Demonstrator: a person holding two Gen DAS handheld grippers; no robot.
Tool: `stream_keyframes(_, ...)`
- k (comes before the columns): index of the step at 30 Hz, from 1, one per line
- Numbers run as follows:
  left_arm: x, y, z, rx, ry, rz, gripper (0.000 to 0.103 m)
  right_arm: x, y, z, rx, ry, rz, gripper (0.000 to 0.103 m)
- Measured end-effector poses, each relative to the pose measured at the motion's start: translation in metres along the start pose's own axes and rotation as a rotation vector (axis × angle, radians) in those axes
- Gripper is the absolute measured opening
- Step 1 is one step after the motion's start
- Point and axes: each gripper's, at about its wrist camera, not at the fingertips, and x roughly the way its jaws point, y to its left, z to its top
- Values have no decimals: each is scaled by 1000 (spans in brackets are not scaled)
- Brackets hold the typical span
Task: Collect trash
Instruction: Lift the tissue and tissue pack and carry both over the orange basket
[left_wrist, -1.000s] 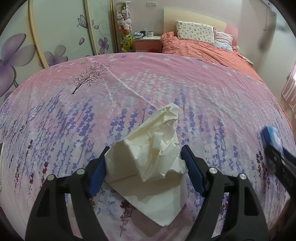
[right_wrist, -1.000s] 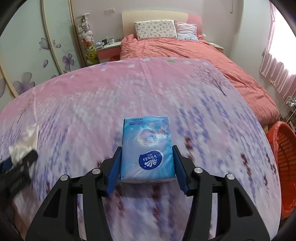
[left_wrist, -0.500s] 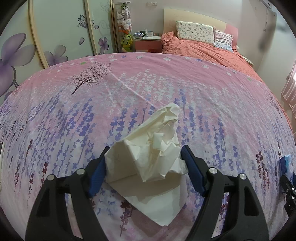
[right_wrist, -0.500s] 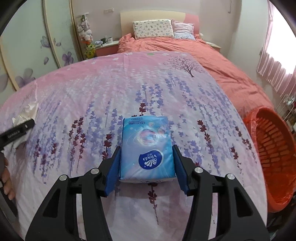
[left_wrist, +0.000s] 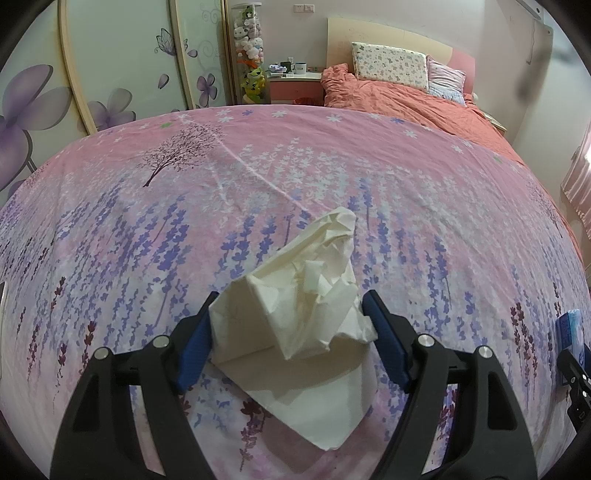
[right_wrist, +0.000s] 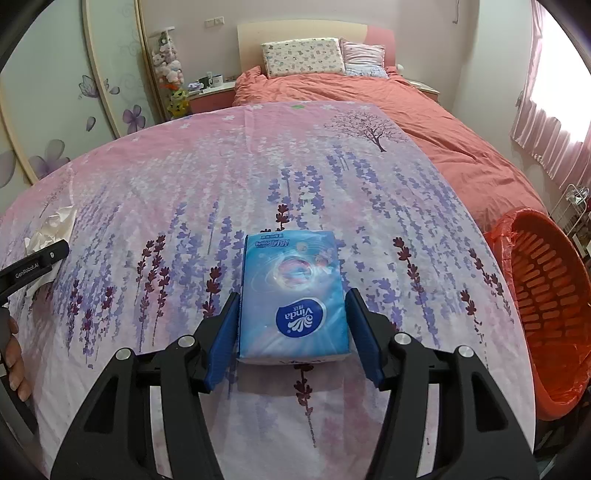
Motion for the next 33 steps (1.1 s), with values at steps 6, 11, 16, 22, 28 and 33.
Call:
stream_keyframes(6, 0, 0, 0, 0, 0, -1, 75, 0, 0, 0, 1, 0, 1, 59)
stream_keyframes(11, -2, 2, 0, -1, -5, -6, 71, -2, 0, -2, 5, -4, 16, 58)
stream_keyframes(16, -13, 2, -7, 7, -37, -28, 63, -7, -13, -4, 53, -20, 59, 50)
stream_keyframes(22, -27, -8, -19, 57, -51, -2, 60, -26, -25, -15, 50, -38, 58, 50)
stream_keyframes(28, -52, -19, -22, 64, -81, -23, 59, -51, -39, -13, 52, -88, 41, 50)
stream_keyframes(33, -80, -38, -23, 89, -122, -51, 59, -74, -53, -13, 58, -132, 30, 50)
